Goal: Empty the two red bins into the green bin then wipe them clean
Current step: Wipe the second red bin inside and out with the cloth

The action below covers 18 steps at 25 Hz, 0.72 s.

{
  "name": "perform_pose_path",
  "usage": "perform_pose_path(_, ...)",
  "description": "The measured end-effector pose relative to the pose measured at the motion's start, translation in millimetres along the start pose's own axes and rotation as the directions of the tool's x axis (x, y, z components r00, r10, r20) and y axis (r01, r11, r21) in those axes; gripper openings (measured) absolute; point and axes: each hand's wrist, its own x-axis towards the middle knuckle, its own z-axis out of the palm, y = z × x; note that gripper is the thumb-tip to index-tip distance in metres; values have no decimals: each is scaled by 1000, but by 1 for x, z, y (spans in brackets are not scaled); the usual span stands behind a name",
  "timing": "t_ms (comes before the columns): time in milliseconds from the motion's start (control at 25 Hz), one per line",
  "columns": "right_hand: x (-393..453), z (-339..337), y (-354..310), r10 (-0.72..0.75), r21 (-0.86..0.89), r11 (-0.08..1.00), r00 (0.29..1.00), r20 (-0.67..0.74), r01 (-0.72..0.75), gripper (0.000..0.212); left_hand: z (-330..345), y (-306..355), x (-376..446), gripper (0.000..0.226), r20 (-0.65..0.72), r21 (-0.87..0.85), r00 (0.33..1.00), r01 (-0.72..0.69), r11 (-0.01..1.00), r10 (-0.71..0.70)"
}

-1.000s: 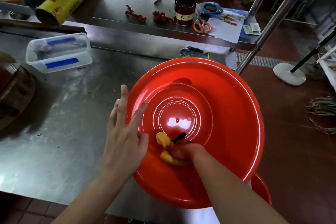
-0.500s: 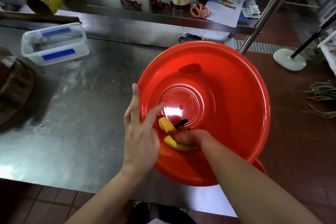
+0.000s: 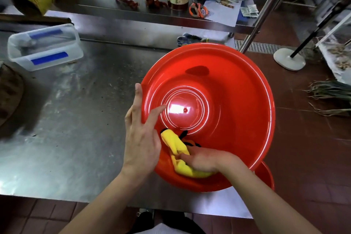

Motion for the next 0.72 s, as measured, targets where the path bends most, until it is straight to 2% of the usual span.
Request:
perform_pose_path(480,-11,13,11,63,-50,997,997,-35,-64,65,-8,2,8,70,36,5,996,-80,997,80)
perform_pose_path(720,21,29,0,20,-79,996,995,-100,-28,68,-30,1,27,67,92,79,972,-225,971,218)
